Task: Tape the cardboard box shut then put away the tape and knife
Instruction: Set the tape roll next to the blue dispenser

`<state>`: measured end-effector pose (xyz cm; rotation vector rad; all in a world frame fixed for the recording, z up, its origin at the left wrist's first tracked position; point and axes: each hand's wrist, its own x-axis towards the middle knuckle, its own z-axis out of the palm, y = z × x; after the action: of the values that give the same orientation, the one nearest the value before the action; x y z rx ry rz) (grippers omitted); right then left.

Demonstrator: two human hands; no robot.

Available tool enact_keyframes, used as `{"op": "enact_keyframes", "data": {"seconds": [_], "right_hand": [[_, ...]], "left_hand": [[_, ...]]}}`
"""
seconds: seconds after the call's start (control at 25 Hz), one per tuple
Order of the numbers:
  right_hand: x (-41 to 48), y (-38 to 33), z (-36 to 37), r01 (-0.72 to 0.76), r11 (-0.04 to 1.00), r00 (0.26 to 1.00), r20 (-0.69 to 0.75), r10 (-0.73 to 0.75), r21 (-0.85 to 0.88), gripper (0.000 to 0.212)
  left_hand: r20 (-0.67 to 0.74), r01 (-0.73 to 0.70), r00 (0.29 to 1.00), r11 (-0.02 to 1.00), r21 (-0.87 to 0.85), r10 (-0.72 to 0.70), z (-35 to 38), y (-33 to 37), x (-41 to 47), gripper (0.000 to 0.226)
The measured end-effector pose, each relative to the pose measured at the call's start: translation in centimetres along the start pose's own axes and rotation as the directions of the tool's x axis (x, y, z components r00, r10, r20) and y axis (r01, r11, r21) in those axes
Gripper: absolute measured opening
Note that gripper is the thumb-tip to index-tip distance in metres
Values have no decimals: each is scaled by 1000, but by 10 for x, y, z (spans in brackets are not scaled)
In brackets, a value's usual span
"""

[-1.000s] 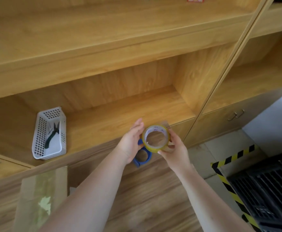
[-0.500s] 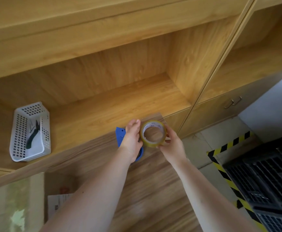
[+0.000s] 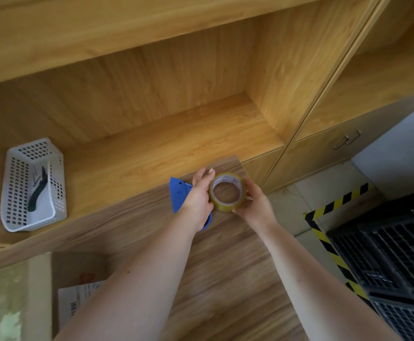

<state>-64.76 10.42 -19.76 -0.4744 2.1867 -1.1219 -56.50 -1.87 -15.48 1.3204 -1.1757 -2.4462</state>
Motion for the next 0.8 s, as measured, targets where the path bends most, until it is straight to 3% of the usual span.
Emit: {"op": "enact_keyframes", "data": {"seconds": [0.16,0.4,0.6,0.8], "right_hand": [[2,4,4,6,1000,1000,-4,-6,8,72],[-4,4,10,14,1000,999,-36,-13,25,87],[-27,-10,1,67,996,991,-117,-59,65,69],[-59,-29,4,54,987,997,-70,-43,152,50]], "left_hand": [[-15,38,999,999,16,-38,-2,-5,6,66],[-20,-7,1000,1000,19,8,-1,-4,-3,49],[-17,-37,999,998,-50,36,-6,-2,-19,42],[-43,-80,996,988,-134,75,-27,4,-53,39]]}}
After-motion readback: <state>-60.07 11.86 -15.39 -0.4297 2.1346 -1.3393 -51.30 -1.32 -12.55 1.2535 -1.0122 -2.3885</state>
